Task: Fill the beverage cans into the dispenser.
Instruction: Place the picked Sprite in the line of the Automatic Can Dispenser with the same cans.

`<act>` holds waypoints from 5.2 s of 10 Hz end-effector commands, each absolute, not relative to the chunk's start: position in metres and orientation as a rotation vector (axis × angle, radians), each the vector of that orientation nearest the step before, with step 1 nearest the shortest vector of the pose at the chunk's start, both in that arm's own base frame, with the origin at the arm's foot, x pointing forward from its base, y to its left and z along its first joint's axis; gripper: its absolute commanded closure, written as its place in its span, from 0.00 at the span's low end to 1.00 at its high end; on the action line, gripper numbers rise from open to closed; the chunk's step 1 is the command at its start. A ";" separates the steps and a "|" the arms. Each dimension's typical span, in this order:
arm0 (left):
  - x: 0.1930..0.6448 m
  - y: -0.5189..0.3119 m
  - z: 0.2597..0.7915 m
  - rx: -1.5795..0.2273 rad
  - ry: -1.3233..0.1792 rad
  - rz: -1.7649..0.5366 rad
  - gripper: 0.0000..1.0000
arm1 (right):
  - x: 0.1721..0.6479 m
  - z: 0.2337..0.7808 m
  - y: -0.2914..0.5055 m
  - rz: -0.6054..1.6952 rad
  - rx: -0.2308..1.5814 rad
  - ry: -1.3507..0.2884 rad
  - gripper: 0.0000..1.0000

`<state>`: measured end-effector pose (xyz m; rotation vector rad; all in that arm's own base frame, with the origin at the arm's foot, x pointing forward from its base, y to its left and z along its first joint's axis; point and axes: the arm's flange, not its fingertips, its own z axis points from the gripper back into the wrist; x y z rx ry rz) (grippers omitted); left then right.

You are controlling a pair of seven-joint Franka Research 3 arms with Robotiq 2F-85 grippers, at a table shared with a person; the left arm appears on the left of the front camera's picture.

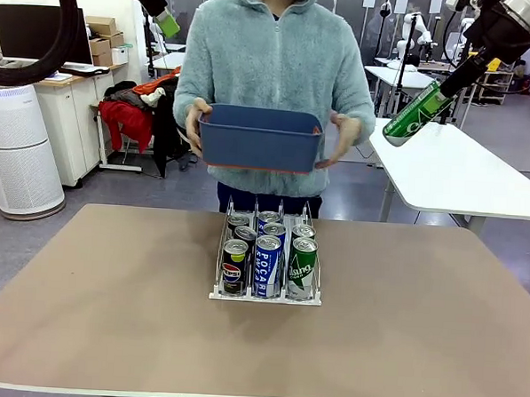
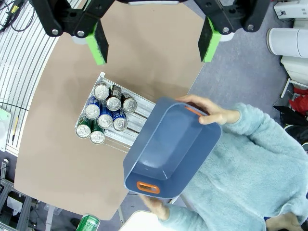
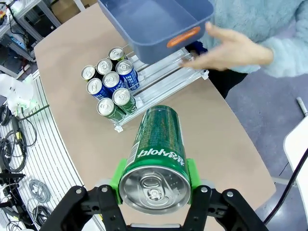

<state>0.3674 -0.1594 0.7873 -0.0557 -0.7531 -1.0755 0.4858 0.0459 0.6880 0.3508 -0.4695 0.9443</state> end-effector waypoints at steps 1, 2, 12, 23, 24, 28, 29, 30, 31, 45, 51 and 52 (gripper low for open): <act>0.367 -0.159 0.787 -0.055 -0.757 -1.076 0.00 | 0.460 0.683 0.069 0.852 0.330 -0.449 0.42; 0.367 -0.159 0.787 -0.055 -0.757 -1.076 0.00 | 0.449 0.676 0.079 0.791 0.318 -0.446 0.42; 0.367 -0.159 0.787 -0.055 -0.757 -1.076 0.00 | 0.412 0.558 0.139 0.691 0.241 -0.195 0.42; 0.367 -0.159 0.787 -0.055 -0.757 -1.076 0.00 | 0.361 0.505 0.186 0.821 0.211 -0.171 0.42; 0.367 -0.159 0.787 -0.055 -0.757 -1.076 0.00 | 0.355 0.495 0.196 0.838 0.220 -0.164 0.42; 0.367 -0.159 0.787 -0.055 -0.757 -1.076 0.00 | 0.347 0.469 0.235 0.932 0.204 -0.208 0.42; 0.367 -0.159 0.787 -0.055 -0.757 -1.076 0.00 | 0.350 0.463 0.242 0.949 0.183 -0.226 0.42; 0.367 -0.159 0.787 -0.055 -0.757 -1.076 0.00 | 0.349 0.460 0.253 0.965 0.171 -0.235 0.42; 0.367 -0.159 0.787 -0.055 -0.757 -1.076 0.00 | 0.349 0.459 0.262 0.991 0.151 -0.231 0.42; 0.367 -0.159 0.787 -0.055 -0.757 -1.076 0.00 | 0.396 0.444 0.264 1.064 0.108 -0.271 0.42; 0.367 -0.159 0.787 -0.055 -0.757 -1.076 0.00 | 0.426 0.441 0.277 1.082 0.131 -0.320 0.42; 0.367 -0.159 0.787 -0.055 -0.757 -1.076 0.00 | 0.431 0.445 0.275 1.088 0.141 -0.323 0.42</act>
